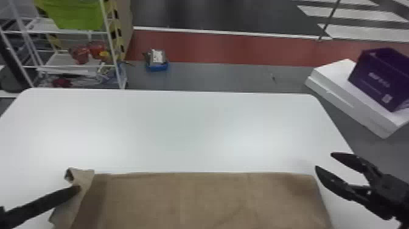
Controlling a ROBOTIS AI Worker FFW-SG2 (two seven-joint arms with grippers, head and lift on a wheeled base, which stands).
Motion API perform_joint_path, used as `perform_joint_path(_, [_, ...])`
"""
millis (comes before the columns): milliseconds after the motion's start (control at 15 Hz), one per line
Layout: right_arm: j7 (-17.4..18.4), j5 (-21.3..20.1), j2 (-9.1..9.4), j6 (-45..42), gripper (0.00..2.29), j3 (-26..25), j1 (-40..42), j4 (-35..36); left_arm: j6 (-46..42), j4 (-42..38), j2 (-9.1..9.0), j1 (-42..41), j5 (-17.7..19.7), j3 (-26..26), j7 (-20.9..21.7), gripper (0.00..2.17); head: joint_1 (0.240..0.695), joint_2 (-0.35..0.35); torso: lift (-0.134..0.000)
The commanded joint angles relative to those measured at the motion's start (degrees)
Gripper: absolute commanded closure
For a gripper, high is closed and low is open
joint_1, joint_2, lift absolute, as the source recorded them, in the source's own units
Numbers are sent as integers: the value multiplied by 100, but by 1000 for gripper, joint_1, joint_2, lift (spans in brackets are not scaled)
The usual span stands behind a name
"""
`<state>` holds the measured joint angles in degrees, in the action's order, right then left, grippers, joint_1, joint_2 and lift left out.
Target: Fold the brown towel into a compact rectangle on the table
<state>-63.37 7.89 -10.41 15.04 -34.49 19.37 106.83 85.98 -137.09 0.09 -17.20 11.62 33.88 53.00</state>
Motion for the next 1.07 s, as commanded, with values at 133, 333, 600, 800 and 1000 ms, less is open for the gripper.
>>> perform_joint_path(133, [26,37,-57,-190,286,66,-21,-171,117,-239,-24,-29,-54,-822,-334,1352,695,-193,-123])
perform_joint_path(333, [44,37,-66,-260,286,171,-38,-224,-111,-222,-24,-90,-160,-1437,-721,1352,695,-243,-123])
perform_joint_path(600, [79,37,-84,-400,286,277,-126,-417,-674,-99,-24,-90,-160,-1991,-1064,1352,695,-274,-123])
perform_joint_path(800, [105,28,-110,-471,286,382,-188,-549,-709,-204,-24,-99,-133,-2457,-1336,1352,695,-296,-123])
perform_joint_path(1000, [132,10,-145,-488,286,426,-214,-628,-639,-661,-24,-196,25,-2773,-1512,1352,695,-336,-123])
